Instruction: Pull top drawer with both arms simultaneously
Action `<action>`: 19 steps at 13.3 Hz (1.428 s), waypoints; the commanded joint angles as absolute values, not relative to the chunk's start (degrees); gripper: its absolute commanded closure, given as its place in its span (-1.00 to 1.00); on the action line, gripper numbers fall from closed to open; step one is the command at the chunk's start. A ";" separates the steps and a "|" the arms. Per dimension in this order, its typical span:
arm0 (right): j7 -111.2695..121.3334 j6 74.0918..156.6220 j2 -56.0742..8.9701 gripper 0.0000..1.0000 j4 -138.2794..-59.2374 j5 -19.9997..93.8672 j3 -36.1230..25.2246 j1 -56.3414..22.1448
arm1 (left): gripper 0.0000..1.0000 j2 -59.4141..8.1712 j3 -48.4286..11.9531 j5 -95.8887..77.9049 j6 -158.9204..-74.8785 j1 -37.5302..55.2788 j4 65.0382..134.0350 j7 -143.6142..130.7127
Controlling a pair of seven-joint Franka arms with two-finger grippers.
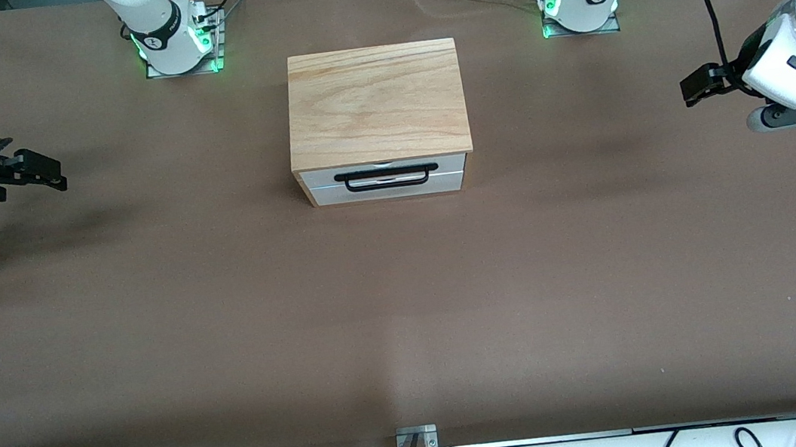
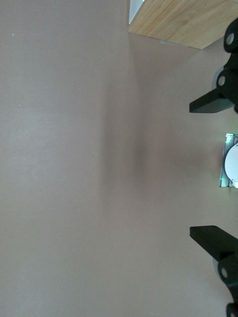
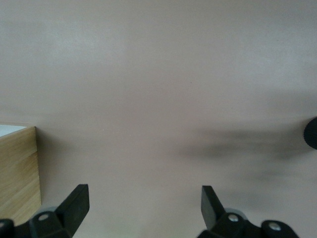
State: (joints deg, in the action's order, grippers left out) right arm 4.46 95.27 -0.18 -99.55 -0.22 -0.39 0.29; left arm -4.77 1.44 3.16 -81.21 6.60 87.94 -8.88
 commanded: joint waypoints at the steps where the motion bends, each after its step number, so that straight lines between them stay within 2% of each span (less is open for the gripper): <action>1: 4.31 94.75 -0.53 -1.00 -98.17 -0.79 -0.79 -0.44 | -1.00 -0.27 0.79 0.71 -84.29 3.87 93.16 -7.74; 11: 4.39 94.22 -0.97 -1.00 -98.26 -0.44 -0.79 -0.35 | -1.00 -0.17 0.79 -2.71 -85.51 3.78 93.69 -7.38; 15: 4.48 90.26 -1.05 -1.00 -98.44 2.97 -0.35 -0.35 | -1.00 -0.96 0.70 -8.86 -105.06 3.87 106.57 -7.38; 19: 4.48 90.44 -4.82 -1.00 -98.53 17.00 -0.44 -0.35 | -1.00 -4.47 0.70 -20.79 -118.01 3.87 115.99 1.72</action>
